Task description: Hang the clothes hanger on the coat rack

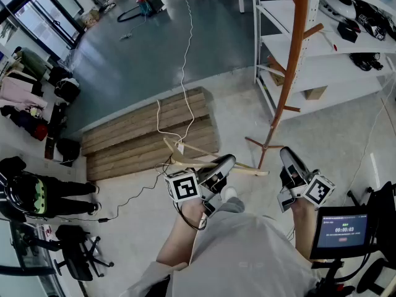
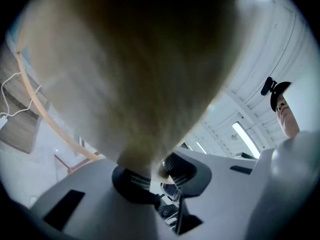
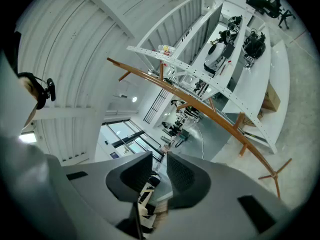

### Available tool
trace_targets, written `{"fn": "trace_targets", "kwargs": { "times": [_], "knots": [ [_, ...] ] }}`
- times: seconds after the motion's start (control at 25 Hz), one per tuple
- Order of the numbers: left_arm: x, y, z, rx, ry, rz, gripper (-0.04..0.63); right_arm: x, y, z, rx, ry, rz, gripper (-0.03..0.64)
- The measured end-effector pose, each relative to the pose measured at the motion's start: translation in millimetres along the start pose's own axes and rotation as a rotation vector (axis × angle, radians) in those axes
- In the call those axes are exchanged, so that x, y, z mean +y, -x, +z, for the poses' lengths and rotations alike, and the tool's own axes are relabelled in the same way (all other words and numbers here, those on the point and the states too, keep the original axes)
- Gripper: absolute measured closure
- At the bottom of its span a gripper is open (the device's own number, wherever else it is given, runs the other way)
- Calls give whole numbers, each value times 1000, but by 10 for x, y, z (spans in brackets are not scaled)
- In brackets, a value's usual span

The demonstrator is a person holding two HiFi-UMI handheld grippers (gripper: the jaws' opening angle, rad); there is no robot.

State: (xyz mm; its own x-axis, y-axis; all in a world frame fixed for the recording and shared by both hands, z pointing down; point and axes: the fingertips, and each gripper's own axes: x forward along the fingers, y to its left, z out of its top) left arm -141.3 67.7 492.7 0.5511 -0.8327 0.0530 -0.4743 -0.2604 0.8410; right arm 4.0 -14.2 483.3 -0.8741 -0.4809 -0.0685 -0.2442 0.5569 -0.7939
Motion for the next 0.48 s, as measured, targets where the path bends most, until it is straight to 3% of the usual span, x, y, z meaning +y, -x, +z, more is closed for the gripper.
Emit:
{"fn": "trace_targets", "kwargs": {
  "times": [0.24,0.48],
  "knots": [
    [269,-210,772,52,-54,-35,534,-7,-861,242,-30,17,7,520],
    [390,-490,1031,57,-18,-65,535,-124,-1110,527,-50,30,-6,520]
  ]
}}
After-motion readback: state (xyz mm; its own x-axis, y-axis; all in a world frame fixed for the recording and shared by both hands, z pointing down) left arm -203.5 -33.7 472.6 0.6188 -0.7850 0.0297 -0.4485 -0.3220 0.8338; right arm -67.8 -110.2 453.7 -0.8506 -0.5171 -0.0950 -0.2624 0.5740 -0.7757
